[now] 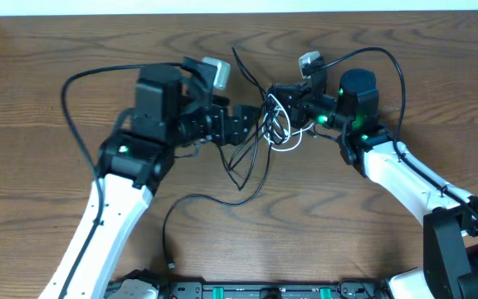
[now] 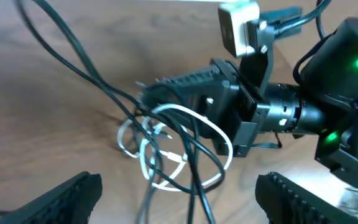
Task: Untangle cables
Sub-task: 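Grasp the bundle with the left gripper next to the right gripper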
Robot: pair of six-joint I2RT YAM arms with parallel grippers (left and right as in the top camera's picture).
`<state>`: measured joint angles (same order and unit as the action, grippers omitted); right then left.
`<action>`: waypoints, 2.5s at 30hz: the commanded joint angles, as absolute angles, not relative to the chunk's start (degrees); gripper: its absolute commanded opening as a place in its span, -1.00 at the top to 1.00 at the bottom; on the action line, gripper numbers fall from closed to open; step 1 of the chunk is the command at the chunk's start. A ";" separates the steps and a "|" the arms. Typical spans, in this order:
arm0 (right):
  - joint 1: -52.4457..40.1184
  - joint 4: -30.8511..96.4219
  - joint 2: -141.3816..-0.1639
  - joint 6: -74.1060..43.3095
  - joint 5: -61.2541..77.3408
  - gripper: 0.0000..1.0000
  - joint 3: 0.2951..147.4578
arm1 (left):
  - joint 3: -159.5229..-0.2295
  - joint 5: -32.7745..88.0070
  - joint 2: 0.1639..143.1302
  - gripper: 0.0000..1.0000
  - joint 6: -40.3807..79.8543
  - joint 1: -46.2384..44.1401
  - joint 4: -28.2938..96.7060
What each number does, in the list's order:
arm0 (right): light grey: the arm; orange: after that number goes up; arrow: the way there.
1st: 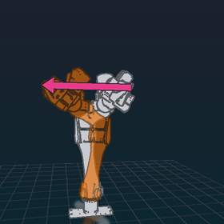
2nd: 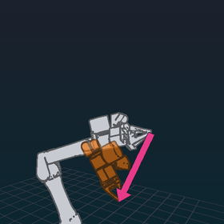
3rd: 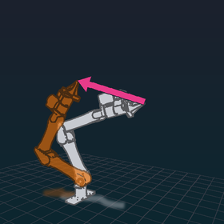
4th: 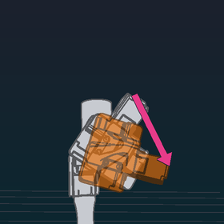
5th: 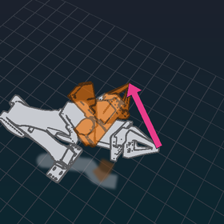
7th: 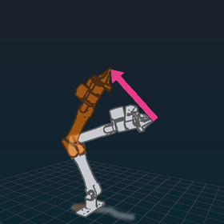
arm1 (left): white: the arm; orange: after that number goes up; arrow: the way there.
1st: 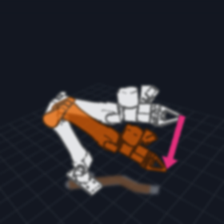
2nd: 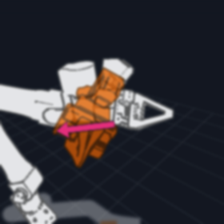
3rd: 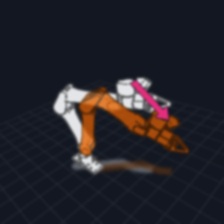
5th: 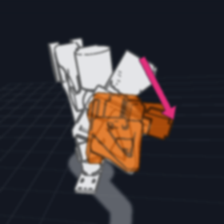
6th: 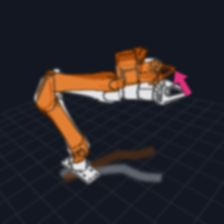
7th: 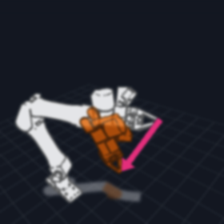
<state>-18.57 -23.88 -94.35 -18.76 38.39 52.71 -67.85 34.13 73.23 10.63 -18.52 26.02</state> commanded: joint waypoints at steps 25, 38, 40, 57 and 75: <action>-19.29 -23.68 -94.61 -15.97 37.26 0.98 52.80 | -68.47 30.85 82.87 -0.57 34.52 -21.74 21.52; -21.80 -23.11 -94.61 -11.49 35.92 0.98 52.80 | -68.47 28.40 82.96 -0.58 36.32 -23.24 21.54; -21.87 -23.05 -94.61 -11.49 35.94 0.98 52.80 | -68.47 27.57 82.96 -0.57 36.32 -23.51 21.52; -21.85 -23.14 -94.61 -11.75 35.92 0.98 52.82 | -68.47 27.83 84.79 -0.01 36.10 -23.62 24.18; -21.45 -20.78 -94.61 -15.29 30.50 0.98 52.82 | -68.49 27.83 85.08 0.85 32.69 -25.15 23.46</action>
